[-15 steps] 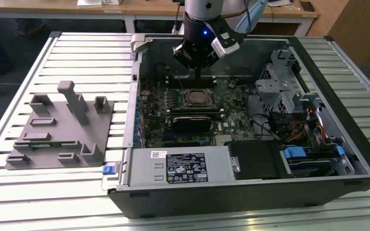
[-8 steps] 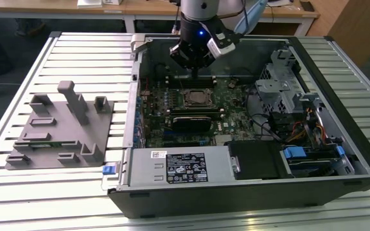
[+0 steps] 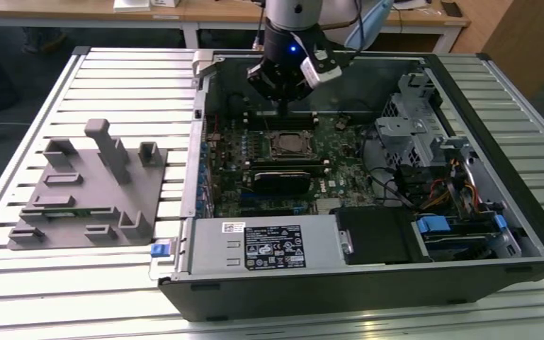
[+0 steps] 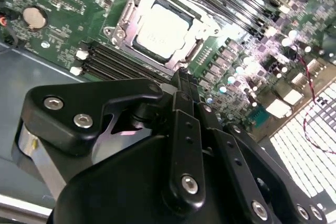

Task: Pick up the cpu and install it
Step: 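Install the first cpu locking lever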

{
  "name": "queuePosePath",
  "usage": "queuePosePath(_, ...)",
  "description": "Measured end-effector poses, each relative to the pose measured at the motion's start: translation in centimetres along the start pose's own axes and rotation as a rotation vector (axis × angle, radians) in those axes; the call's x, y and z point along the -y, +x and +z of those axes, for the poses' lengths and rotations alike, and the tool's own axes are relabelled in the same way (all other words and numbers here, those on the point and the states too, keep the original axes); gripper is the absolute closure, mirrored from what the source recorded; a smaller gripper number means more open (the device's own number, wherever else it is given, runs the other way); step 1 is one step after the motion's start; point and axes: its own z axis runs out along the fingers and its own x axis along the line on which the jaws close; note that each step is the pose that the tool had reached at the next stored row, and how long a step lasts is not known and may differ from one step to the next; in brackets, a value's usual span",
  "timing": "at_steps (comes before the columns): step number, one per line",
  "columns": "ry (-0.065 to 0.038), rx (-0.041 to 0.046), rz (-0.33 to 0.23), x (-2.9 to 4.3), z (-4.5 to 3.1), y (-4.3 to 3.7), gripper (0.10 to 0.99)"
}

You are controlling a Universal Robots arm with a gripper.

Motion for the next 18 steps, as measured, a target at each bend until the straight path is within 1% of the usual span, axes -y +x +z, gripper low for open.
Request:
queuePosePath(2, 0.0, 0.0, 0.0, 0.0, 0.02, 0.22, 0.98)
queuePosePath(4, 0.0, -0.0001, 0.0, 0.0, 0.03, 0.61, 0.98)
queuePosePath(7, 0.0, -0.0001, 0.0, 0.04, 0.06, 1.28, 0.98)
queuePosePath(12, 0.0, 0.0, 0.0, 0.11, 0.14, 2.68, 0.98)
queuePosePath(18, 0.0, -0.0001, 0.0, 0.12, 0.17, 3.82, 0.98)
